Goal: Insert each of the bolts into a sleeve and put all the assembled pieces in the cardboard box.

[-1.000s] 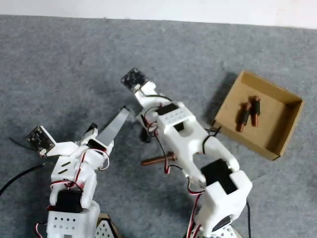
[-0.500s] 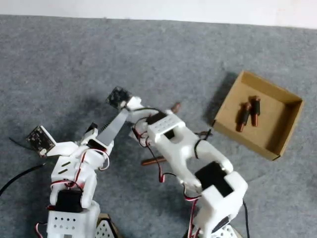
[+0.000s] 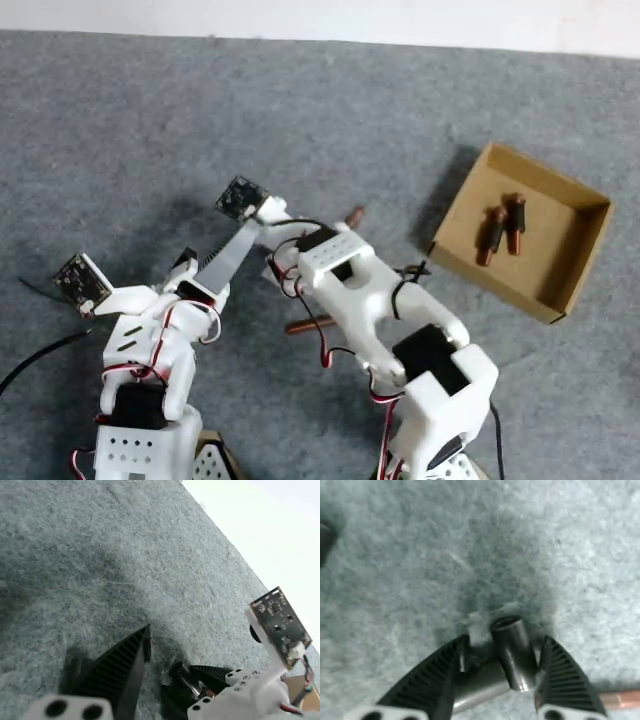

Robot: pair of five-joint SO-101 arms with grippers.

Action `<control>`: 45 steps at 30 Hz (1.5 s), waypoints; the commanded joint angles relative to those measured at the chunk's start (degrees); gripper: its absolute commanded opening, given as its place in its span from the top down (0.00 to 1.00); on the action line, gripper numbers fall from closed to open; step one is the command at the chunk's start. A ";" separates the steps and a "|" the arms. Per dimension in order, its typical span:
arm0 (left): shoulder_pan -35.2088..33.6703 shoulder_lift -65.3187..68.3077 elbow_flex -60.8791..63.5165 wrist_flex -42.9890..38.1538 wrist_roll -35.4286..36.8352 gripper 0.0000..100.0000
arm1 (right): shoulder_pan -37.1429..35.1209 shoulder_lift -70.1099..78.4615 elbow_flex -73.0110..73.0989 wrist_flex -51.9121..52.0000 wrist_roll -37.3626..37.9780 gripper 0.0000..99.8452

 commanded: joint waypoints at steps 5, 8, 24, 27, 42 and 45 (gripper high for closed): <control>-0.75 -0.66 -0.31 -1.23 -0.53 0.35 | 1.27 2.59 -0.31 0.31 0.26 0.99; -0.75 -0.66 -0.31 -1.23 -0.53 0.35 | 1.71 3.91 -0.40 1.36 0.18 1.00; -0.75 -0.66 -0.13 -1.23 -0.53 0.35 | 6.73 -24.22 23.25 -18.42 -3.34 1.00; -0.75 -0.66 -0.22 -1.23 -0.53 0.35 | 7.87 -33.36 30.37 -21.58 -3.43 1.00; 14.55 -0.40 -0.40 8.00 -24.88 0.62 | 12.26 -60.62 50.59 -23.52 -6.68 1.00; 15.08 -0.40 -0.75 8.88 -26.90 0.66 | 12.35 -63.43 52.70 -23.25 -7.47 1.00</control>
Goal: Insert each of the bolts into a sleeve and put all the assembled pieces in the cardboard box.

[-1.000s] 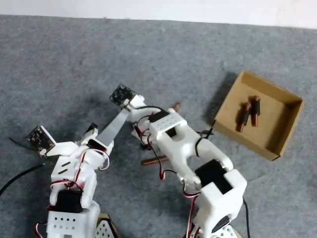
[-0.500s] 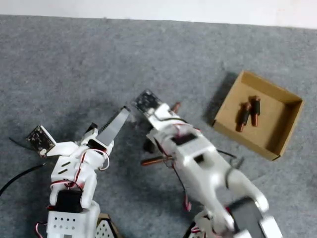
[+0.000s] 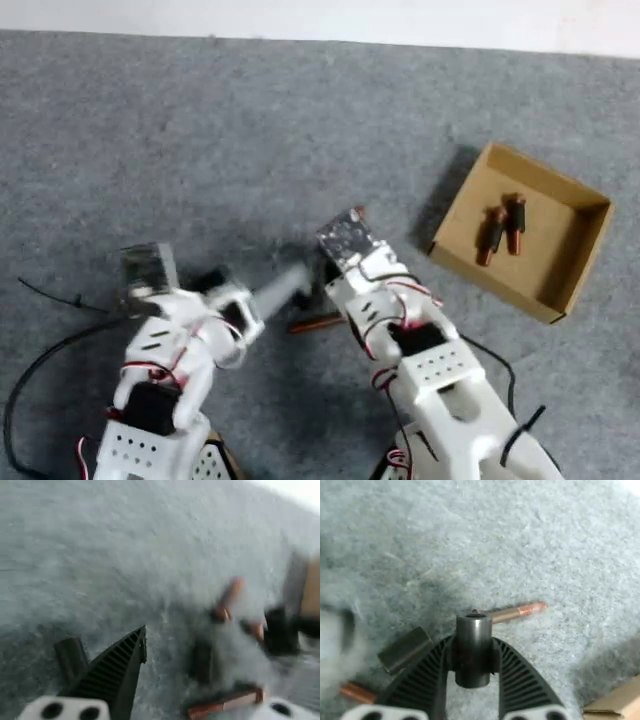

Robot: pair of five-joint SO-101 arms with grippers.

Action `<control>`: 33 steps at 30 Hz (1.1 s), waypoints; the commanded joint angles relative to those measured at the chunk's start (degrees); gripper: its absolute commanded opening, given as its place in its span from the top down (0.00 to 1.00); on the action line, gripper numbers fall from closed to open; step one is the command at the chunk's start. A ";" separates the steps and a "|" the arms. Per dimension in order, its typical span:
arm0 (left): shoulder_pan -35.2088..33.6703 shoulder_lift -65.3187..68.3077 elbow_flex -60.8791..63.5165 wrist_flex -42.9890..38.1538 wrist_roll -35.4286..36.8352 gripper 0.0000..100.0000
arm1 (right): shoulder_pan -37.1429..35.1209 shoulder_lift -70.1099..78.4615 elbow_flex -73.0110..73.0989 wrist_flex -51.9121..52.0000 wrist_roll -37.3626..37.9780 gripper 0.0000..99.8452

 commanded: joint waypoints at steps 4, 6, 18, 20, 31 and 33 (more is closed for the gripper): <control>3.03 -0.31 -4.09 6.42 -5.54 0.66 | 4.35 -7.69 2.95 -1.36 -1.32 1.00; 4.62 -0.31 -5.93 9.58 -7.03 0.67 | 7.16 -9.63 4.09 -1.36 -1.41 1.00; 14.90 -0.04 -7.96 8.70 -7.74 0.67 | 17.80 -25.71 10.95 5.41 -12.13 1.00; 15.78 2.33 -8.31 6.59 -7.74 0.67 | 17.89 -28.35 11.12 8.48 -12.13 1.00; 16.22 54.73 -37.23 -0.97 -10.02 0.67 | 22.46 -43.65 16.92 13.76 -14.42 1.00; 12.35 66.51 -44.88 -2.73 -10.02 0.67 | 22.73 -46.11 18.15 13.76 -14.42 1.00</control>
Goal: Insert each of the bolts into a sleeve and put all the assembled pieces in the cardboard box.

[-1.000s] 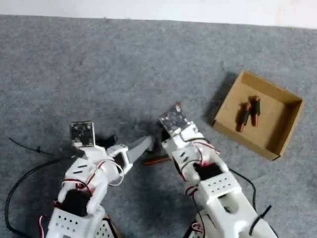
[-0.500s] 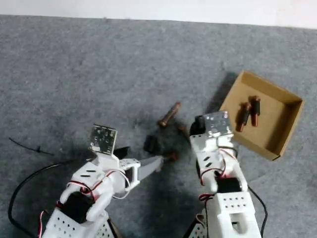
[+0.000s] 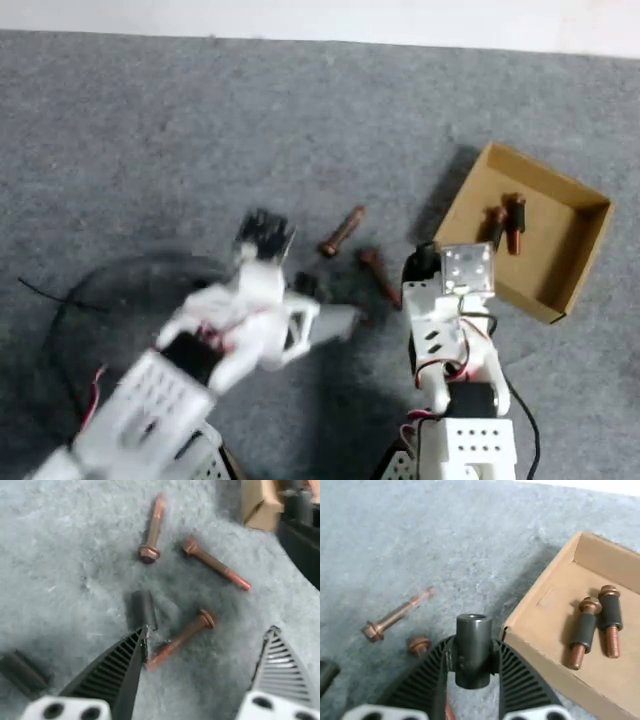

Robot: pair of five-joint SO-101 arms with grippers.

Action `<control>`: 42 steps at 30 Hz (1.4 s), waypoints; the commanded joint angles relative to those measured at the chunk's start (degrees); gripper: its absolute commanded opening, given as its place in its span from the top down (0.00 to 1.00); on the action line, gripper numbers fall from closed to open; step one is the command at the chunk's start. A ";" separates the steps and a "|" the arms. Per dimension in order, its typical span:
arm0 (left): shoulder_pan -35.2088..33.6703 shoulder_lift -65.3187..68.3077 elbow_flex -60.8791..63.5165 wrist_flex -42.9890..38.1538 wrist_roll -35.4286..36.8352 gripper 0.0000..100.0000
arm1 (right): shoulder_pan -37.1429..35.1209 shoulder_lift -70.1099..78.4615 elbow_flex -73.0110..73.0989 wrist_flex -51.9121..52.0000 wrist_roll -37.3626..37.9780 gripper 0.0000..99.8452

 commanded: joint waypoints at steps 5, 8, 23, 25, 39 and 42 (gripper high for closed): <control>-2.77 42.42 -26.95 4.31 -8.44 0.66 | 0.84 -6.81 1.36 0.13 -0.53 1.00; 4.18 50.42 -27.74 5.10 -30.59 0.67 | 0.84 -6.99 1.45 0.13 -0.53 1.00; 4.79 55.34 -25.89 3.78 -41.93 0.73 | 0.75 -7.16 1.45 0.04 -0.44 1.00; 4.70 55.34 -25.80 3.87 -41.93 0.73 | 0.75 -7.16 1.45 0.04 -0.44 1.00; 4.26 58.77 -29.58 5.45 -41.93 0.73 | 0.57 -7.16 1.45 0.04 -0.35 1.00; 4.26 62.90 -34.15 9.58 -41.93 0.77 | 0.57 -7.16 1.45 0.04 -0.35 1.00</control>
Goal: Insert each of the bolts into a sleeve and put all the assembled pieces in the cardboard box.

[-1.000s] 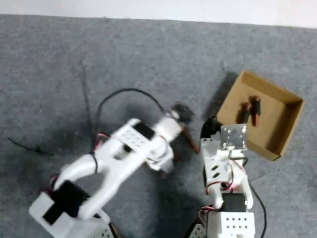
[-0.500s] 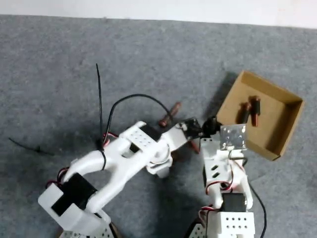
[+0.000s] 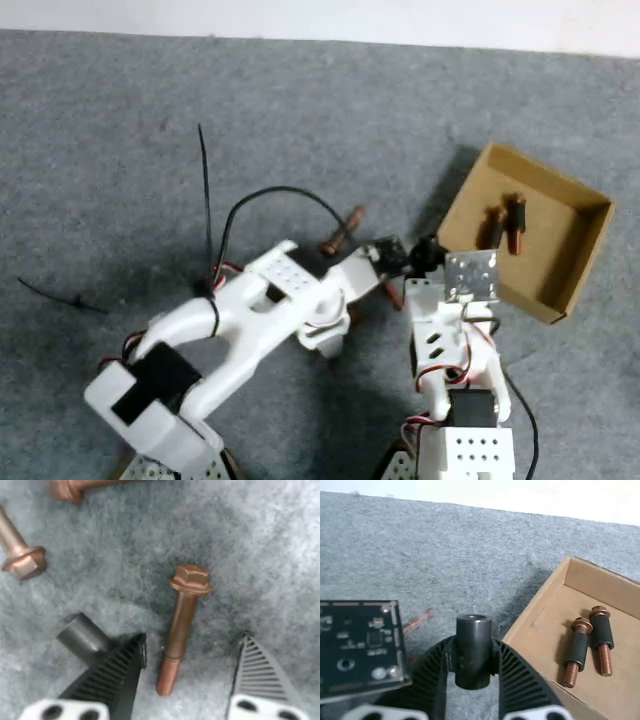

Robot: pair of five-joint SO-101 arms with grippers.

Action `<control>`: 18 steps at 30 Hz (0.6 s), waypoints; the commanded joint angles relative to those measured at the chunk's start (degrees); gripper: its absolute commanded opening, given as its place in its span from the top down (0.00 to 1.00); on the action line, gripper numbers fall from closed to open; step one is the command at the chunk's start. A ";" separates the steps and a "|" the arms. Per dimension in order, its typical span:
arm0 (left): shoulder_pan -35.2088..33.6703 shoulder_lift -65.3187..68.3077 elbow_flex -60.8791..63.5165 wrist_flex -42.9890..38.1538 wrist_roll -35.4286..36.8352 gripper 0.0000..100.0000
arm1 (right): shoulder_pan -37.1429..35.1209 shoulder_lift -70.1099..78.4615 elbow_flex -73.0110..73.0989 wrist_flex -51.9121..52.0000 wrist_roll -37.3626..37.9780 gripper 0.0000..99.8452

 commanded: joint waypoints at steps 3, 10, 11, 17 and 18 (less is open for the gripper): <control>-0.84 6.29 -7.78 5.71 -0.44 0.86 | 0.13 -0.92 0.13 0.04 -0.26 1.00; -0.84 7.69 -8.66 6.51 -0.44 0.97 | 0.13 -0.92 0.22 0.04 -0.26 1.00; -0.92 7.69 -8.75 6.51 -0.44 0.97 | 0.13 -0.92 0.22 0.04 -0.26 1.00; -0.84 7.60 -8.75 6.51 -0.44 1.00 | 0.13 -0.92 0.22 0.04 -0.26 1.00; -0.84 7.52 -8.66 6.51 -0.44 1.00 | 0.13 -0.92 0.22 0.04 -0.26 1.00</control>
